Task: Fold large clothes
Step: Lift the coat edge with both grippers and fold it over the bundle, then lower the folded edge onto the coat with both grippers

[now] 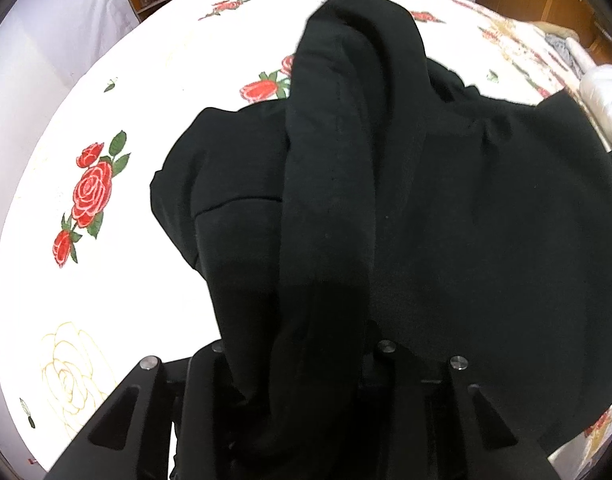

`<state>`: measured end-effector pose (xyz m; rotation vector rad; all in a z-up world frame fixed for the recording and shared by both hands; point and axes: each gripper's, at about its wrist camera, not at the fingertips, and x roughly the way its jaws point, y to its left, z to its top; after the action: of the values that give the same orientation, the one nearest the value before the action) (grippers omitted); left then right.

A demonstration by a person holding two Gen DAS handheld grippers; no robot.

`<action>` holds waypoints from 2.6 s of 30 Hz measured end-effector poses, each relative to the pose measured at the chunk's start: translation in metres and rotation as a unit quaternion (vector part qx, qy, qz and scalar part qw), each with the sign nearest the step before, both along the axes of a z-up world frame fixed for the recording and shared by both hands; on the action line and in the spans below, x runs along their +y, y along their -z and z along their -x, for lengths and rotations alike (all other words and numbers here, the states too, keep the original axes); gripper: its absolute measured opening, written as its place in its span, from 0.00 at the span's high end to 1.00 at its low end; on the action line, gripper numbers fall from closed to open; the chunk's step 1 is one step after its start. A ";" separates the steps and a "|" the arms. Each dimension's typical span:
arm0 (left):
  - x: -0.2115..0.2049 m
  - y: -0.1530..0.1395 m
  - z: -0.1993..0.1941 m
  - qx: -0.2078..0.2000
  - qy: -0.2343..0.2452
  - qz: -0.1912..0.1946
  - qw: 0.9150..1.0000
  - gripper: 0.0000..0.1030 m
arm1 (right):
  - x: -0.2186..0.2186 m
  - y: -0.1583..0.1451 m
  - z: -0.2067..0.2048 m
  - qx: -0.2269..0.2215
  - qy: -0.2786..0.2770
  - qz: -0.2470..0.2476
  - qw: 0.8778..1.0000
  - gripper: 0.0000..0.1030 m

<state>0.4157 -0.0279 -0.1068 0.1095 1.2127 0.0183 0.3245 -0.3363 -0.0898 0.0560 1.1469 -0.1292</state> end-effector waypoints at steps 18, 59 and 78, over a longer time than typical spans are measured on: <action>-0.002 -0.062 0.037 -0.074 0.036 0.026 0.996 0.69 | 0.007 -0.051 0.026 -0.077 -0.013 -0.008 0.997 0.69; 0.034 -0.090 0.160 -0.132 0.062 0.092 0.985 0.69 | 0.037 -0.112 0.169 -0.172 -0.009 -0.005 0.985 0.69; 0.074 -0.016 0.189 -0.096 0.022 0.106 0.990 0.59 | 0.013 -0.046 0.207 -0.124 0.039 -0.039 0.991 0.67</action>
<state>0.2267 0.0462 -0.0911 -0.0517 1.0136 -0.1354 0.1171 -0.3232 -0.0438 0.1815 0.9003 -0.1426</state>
